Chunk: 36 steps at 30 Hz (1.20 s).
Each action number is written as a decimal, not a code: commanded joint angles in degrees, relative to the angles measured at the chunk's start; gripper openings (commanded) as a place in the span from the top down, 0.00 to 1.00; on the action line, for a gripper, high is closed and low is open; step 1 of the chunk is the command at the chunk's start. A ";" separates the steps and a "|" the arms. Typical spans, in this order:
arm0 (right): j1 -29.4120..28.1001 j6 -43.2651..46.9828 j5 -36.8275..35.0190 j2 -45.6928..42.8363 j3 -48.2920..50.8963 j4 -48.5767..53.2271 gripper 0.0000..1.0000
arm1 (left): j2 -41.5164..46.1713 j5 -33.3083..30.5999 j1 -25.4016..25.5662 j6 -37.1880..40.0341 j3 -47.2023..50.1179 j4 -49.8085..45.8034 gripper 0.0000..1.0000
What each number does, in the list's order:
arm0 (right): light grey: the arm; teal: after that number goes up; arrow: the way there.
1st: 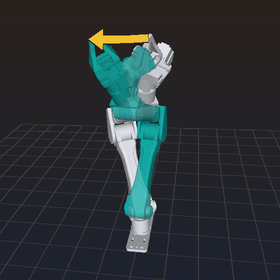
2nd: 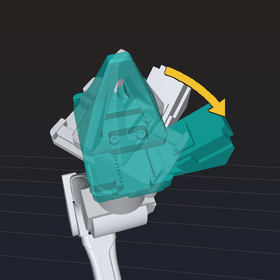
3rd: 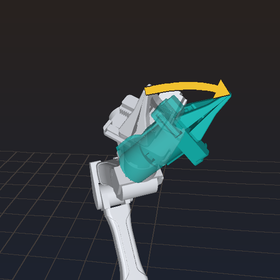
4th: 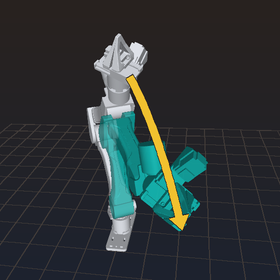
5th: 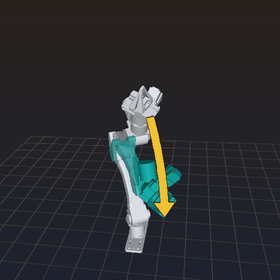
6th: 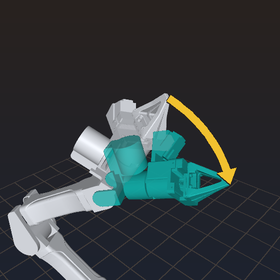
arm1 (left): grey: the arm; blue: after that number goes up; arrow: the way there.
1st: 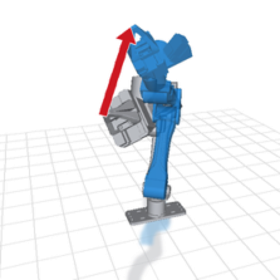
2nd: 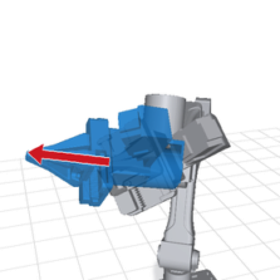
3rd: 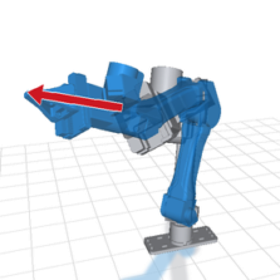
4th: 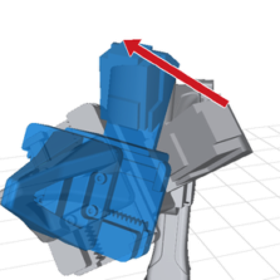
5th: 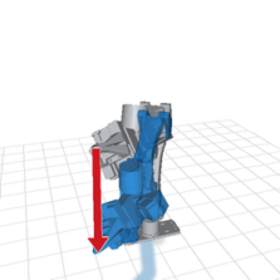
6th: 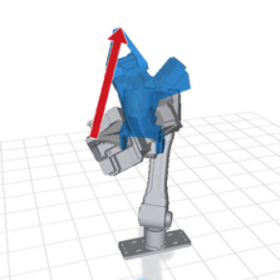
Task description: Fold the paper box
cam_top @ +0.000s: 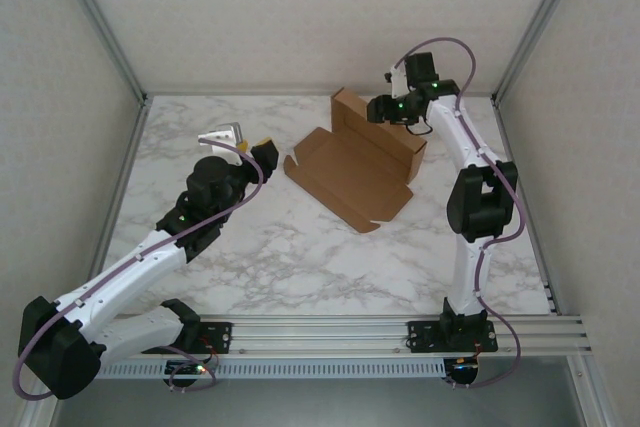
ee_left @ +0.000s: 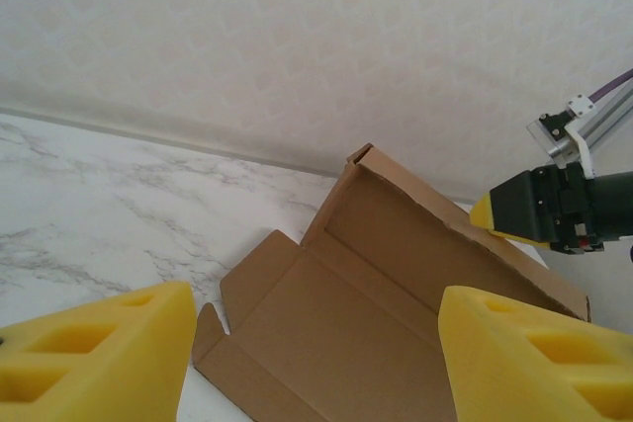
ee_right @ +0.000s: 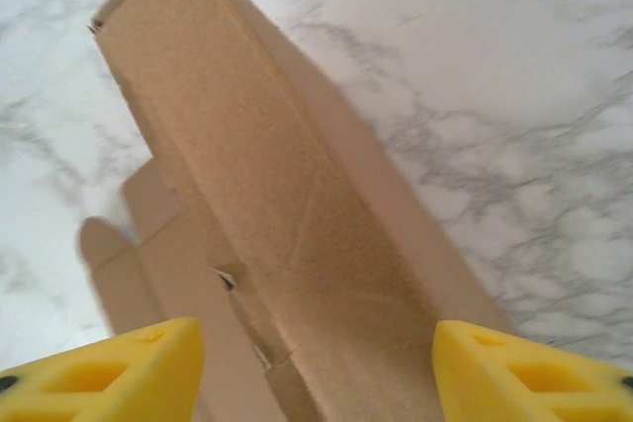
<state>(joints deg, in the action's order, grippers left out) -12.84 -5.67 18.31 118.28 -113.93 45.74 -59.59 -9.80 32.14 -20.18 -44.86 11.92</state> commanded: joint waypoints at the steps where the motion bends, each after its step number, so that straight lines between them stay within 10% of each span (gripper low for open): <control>1: -0.30 -3.08 5.60 -0.23 -3.99 7.28 0.35 | 1.23 0.24 -0.50 -0.21 0.30 1.44 0.33; 12: 6.47 -6.30 -15.79 -4.28 1.49 2.43 0.35 | 1.85 0.09 -0.55 -0.20 0.56 1.26 0.33; 25: 10.91 -15.14 11.74 -3.76 10.47 2.60 0.35 | 1.54 0.40 -0.54 -0.38 0.56 1.35 0.33; 36: 10.82 -24.18 21.55 -11.00 24.51 -5.40 0.36 | 1.03 1.25 -0.50 -0.97 0.30 1.61 0.33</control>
<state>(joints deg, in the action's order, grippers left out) -1.61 -26.52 36.58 109.40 -91.74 41.63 -58.85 -9.63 32.14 -20.40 -44.86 11.94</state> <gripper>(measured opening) 0.644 0.665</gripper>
